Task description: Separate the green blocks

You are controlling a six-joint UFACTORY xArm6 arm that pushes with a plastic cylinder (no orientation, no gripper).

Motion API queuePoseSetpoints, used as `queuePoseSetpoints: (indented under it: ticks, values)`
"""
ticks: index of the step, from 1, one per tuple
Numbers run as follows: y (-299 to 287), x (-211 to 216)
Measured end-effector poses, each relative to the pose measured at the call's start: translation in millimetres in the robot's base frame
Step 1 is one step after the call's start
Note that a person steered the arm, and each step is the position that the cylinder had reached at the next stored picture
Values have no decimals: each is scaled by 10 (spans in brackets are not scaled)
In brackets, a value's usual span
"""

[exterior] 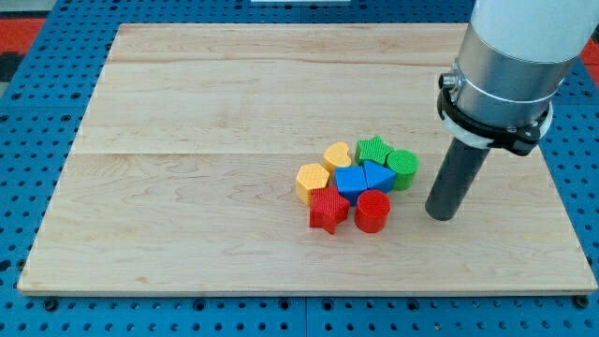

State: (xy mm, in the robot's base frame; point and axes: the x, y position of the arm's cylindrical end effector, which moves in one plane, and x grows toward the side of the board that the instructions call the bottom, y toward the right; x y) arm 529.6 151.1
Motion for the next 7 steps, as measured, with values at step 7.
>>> queuePoseSetpoints:
  ticks: [7]
  values:
    - [-134, -464]
